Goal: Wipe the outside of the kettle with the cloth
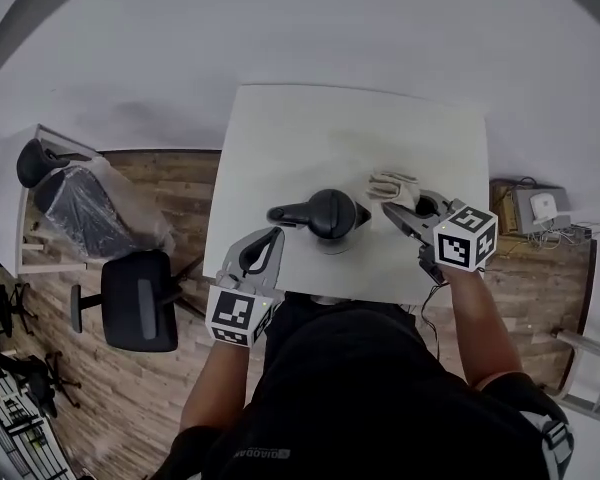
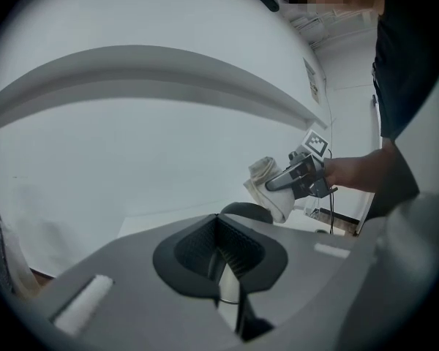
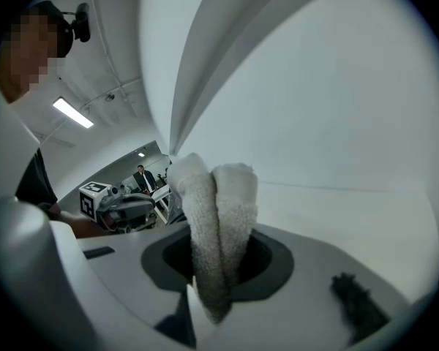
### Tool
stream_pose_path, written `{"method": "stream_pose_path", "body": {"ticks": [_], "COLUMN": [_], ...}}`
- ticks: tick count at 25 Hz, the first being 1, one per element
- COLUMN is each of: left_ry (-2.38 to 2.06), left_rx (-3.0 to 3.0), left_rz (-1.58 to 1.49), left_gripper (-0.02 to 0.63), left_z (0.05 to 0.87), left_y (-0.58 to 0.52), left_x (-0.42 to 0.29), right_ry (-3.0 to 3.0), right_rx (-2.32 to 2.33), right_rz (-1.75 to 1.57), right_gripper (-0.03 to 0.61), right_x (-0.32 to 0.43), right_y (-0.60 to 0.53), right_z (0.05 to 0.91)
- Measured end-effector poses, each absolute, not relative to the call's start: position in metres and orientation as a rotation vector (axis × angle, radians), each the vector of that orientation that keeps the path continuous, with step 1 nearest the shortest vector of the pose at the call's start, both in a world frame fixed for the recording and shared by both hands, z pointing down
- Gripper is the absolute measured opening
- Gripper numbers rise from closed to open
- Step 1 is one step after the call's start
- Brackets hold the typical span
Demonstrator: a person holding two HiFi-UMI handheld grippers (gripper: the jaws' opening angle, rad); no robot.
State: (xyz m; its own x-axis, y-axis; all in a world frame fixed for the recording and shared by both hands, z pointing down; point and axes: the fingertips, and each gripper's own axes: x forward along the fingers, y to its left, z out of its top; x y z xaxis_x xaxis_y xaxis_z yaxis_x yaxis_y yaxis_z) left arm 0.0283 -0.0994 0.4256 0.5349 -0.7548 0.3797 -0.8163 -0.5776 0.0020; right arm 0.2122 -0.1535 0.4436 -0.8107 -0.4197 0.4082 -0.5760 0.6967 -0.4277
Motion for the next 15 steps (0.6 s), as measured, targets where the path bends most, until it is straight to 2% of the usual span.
{"method": "stream_pose_path", "body": {"ticks": [15], "left_ry": [-1.255], "left_rx": [2.661], "left_rz": [0.462], "left_gripper": [0.006], "left_z": [0.422], "left_y": [-0.13], "left_x": [0.001], "right_ry": [-2.412], "right_rx": [0.681], "right_rz": [0.495], "right_gripper": [0.094], "right_x": [0.186], "right_y": [-0.184], "right_z": [0.454]}}
